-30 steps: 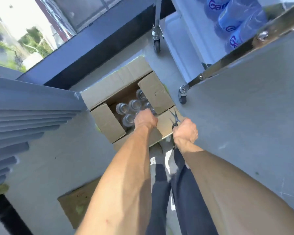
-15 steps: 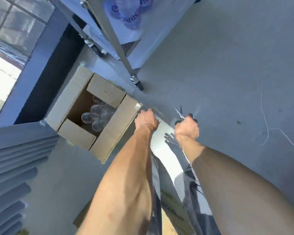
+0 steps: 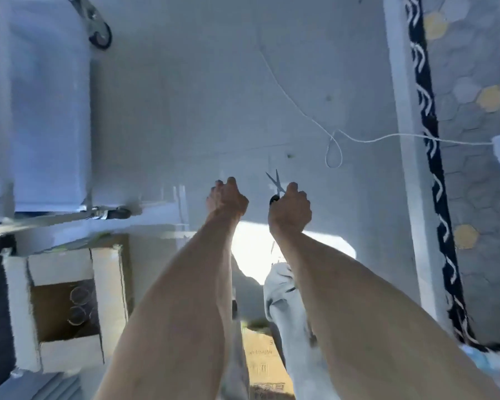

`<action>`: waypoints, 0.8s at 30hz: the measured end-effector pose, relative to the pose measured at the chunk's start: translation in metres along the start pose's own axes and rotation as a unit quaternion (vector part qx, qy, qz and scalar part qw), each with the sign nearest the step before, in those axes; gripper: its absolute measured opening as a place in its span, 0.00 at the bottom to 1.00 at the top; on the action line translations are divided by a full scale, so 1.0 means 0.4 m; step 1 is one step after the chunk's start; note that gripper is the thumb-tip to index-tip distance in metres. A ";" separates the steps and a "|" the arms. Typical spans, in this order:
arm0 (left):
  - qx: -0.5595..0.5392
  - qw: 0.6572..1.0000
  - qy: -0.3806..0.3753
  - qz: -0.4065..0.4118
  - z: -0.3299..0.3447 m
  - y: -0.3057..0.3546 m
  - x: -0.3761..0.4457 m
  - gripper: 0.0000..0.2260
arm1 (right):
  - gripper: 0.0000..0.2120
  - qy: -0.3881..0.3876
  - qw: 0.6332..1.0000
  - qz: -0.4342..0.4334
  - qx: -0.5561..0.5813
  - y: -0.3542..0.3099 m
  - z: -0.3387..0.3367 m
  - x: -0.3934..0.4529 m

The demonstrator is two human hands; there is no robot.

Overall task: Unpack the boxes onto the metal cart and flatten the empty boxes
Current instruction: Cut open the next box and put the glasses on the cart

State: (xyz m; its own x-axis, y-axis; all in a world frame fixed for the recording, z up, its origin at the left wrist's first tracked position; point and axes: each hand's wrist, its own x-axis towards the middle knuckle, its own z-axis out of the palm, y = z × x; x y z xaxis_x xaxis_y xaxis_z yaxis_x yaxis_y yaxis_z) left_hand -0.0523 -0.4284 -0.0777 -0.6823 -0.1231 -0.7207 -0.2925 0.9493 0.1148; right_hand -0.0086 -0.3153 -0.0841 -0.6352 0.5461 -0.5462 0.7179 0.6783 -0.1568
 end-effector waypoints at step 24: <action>0.200 0.838 -0.016 0.507 0.227 0.950 -0.183 0.16 | 0.10 0.236 0.851 0.415 0.219 0.612 -0.419 0.285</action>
State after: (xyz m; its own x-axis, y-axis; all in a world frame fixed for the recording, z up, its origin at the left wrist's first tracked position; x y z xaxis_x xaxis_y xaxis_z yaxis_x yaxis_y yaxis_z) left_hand -0.0529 -0.0326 -0.0434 -0.4238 0.8072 -0.4109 0.6789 0.5834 0.4458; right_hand 0.0471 -0.0045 -0.0470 0.1737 0.9541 -0.2439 0.9467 -0.2300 -0.2253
